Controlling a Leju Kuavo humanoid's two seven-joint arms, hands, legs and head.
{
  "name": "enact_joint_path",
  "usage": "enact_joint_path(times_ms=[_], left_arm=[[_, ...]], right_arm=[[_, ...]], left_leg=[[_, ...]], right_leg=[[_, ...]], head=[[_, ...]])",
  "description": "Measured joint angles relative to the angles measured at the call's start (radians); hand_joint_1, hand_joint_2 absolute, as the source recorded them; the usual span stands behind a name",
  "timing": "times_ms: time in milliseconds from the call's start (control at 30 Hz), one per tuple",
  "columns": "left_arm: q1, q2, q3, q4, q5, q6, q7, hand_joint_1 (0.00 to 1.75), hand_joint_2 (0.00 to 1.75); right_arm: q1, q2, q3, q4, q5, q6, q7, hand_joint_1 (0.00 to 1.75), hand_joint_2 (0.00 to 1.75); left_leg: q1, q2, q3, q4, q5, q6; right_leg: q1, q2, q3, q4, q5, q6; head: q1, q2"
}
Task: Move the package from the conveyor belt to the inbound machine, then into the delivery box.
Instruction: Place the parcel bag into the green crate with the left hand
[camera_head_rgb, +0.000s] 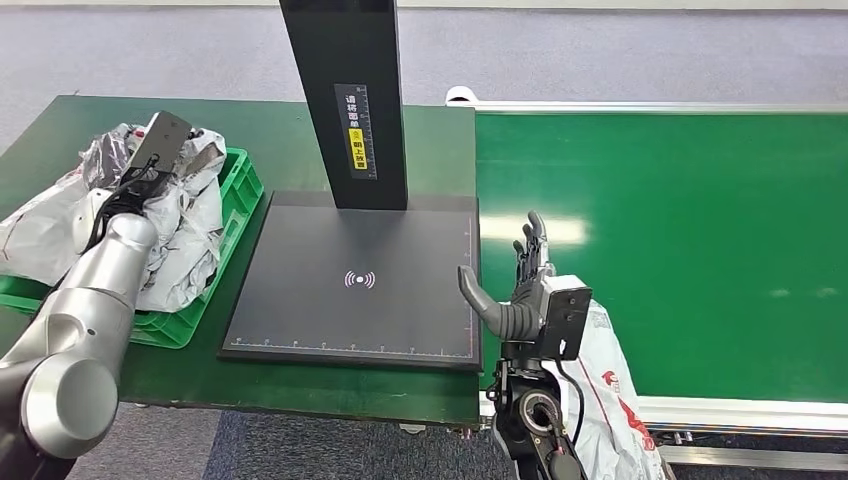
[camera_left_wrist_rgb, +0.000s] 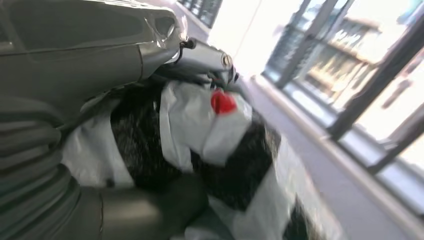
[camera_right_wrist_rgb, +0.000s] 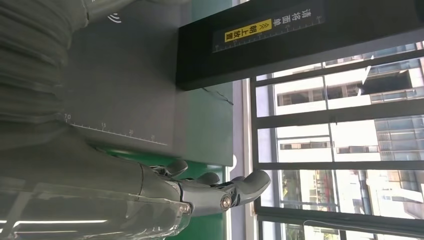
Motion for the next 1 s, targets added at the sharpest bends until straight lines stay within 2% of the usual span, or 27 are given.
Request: enact_joint_path(times_ms=[100, 167, 333, 433, 500, 633, 700, 800, 900, 1000], left_arm=[[0.007, -0.019, 0.034, -0.036, 0.105, 0.051, -0.167, 0.00, 1.75], [0.023, -0.043, 0.050, -0.109, 0.186, 0.068, -0.249, 0.00, 1.75], [0.088, -0.092, 0.053, -0.320, 0.330, 0.100, -0.344, 0.00, 1.75], [0.229, -0.131, 0.021, -0.588, 0.441, 0.157, -0.474, 0.00, 1.75], [0.342, -0.157, -0.029, -0.795, 0.491, 0.193, -0.549, 0.00, 1.75], [0.540, -0.183, -0.141, -1.072, 0.516, 0.194, -0.601, 0.00, 1.75], [0.657, -0.189, -0.209, -1.175, 0.574, 0.133, -0.603, 0.00, 1.75], [0.796, -0.194, -0.300, -1.266, 0.688, -0.023, -0.594, 0.00, 1.75], [0.881, -0.203, -0.341, -1.286, 0.779, -0.192, -0.574, 0.00, 1.75], [0.939, -0.219, -0.351, -1.285, 0.840, -0.311, -0.535, 0.00, 1.75]], right_arm=[[-0.004, -0.001, -0.002, 0.012, 0.000, -0.007, -0.010, 0.00, 1.75], [-0.010, -0.002, -0.004, 0.022, 0.001, -0.014, -0.013, 0.00, 1.75], [-0.022, -0.002, -0.007, 0.048, 0.008, -0.023, -0.017, 0.00, 1.75], [-0.025, -0.002, -0.016, 0.067, 0.020, -0.033, -0.021, 0.00, 1.75], [-0.028, -0.003, -0.028, 0.078, 0.032, -0.040, -0.020, 0.00, 1.75], [-0.029, -0.003, -0.054, 0.087, 0.061, -0.048, -0.004, 0.00, 1.75], [-0.017, -0.006, -0.072, 0.087, 0.075, -0.048, 0.004, 0.00, 1.75], [0.005, -0.013, -0.094, 0.087, 0.091, -0.038, 0.013, 0.00, 1.75], [0.018, -0.018, -0.104, 0.087, 0.101, -0.024, 0.019, 0.00, 1.75], [0.027, -0.022, -0.109, 0.087, 0.107, -0.018, 0.028, 0.00, 1.75]], left_leg=[[0.000, 0.000, 0.000, 0.000, 0.000, 0.000], [0.000, 0.000, 0.000, 0.000, 0.000, 0.000], [0.000, 0.000, -0.001, 0.000, 0.000, 0.000], [-0.001, 0.002, 0.000, 0.000, -0.001, 0.000], [-0.001, 0.002, -0.001, 0.000, -0.002, -0.001], [-0.001, 0.002, -0.001, 0.000, -0.003, 0.000], [-0.001, 0.002, 0.000, 0.000, -0.004, 0.000], [-0.001, 0.001, -0.001, 0.000, -0.004, 0.000], [-0.001, 0.002, -0.001, 0.000, -0.004, 0.000], [-0.001, 0.001, -0.001, 0.000, -0.004, 0.000]], right_leg=[[0.000, 0.000, 0.000, 0.000, 0.000, 0.000], [0.000, 0.000, 0.000, 0.000, 0.000, 0.000], [0.000, 0.000, 0.000, 0.000, 0.000, 0.000], [-0.001, 0.003, 0.000, 0.000, 0.000, 0.000], [-0.001, 0.003, -0.001, 0.000, -0.001, 0.001], [-0.001, 0.003, -0.001, -0.001, -0.002, 0.001], [-0.001, 0.003, -0.001, -0.001, -0.002, 0.001], [-0.001, 0.003, -0.001, -0.002, -0.002, 0.002], [-0.001, 0.003, -0.001, -0.002, -0.002, 0.002], [-0.001, 0.003, -0.001, -0.002, -0.002, 0.002]], head=[[0.000, 0.000], [0.000, 0.000], [0.000, 0.000], [0.000, 0.000], [0.000, 0.000], [0.000, 0.000], [-0.001, 0.000], [0.000, 0.000], [0.000, 0.000], [0.000, 0.000]])
